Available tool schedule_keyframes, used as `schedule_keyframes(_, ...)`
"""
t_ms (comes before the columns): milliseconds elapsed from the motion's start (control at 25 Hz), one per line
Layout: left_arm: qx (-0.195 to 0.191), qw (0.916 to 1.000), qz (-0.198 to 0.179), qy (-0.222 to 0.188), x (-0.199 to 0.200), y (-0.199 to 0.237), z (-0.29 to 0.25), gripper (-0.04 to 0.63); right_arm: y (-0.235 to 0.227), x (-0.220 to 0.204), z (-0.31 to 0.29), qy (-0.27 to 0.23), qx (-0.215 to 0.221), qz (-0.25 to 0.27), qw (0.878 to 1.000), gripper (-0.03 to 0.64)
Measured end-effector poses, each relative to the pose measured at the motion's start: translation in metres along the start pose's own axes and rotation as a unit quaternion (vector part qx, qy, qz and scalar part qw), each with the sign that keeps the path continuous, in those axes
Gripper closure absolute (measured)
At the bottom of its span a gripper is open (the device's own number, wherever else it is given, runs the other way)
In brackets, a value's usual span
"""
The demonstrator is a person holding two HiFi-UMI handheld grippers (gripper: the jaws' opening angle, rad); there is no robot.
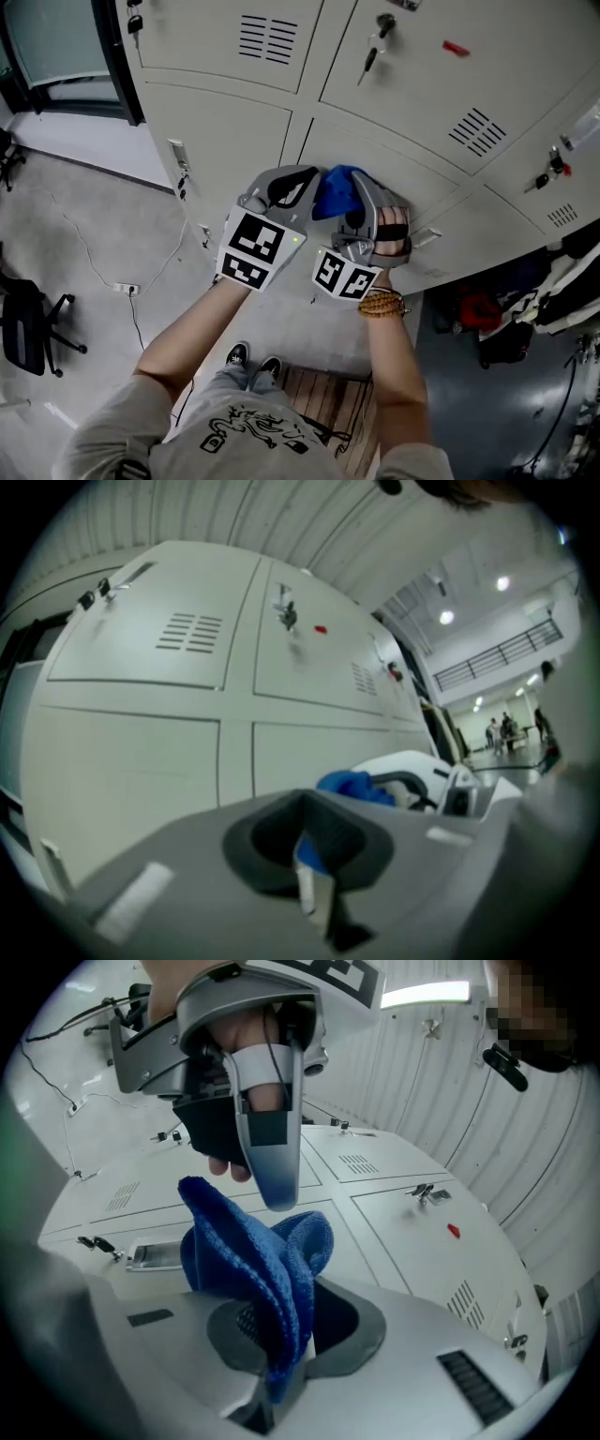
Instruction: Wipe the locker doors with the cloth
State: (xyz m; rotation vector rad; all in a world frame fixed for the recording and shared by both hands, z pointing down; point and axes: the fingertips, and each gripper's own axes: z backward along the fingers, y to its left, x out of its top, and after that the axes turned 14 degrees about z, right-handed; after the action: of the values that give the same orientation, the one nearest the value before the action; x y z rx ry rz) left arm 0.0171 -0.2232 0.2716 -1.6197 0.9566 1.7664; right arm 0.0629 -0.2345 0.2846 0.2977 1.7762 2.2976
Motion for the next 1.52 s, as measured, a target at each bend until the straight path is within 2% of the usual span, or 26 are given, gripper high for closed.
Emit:
schedule_keyframes(320, -0.017, 0.9993, -0.017, -0.027, 0.044, -0.025, -0.008, 0.592, -0.062, -0.008, -0.009, -0.003, -0.044, 0.019, 0.999, 0.586)
schedule_keyframes(760, -0.050, 0.9981, -0.023, -0.026, 0.046, -0.064, -0.037, 0.592, -0.077, -0.063, 0.011, 0.036, -0.060, 0.028, 0.997, 0.588)
schedule_keyframes(1080, -0.057, 0.9982, -0.014, 0.010, 0.004, -0.067, -0.050, 0.592, -0.048, -0.077, 0.025, 0.051, -0.056, 0.013, 0.997, 0.588)
schedule_keyframes(1520, -0.064, 0.9959, 0.030, 0.056, -0.080, -0.062, -0.056, 0.592, 0.047, -0.080, 0.047, 0.057, -0.013, 0.008, 0.998, 0.588)
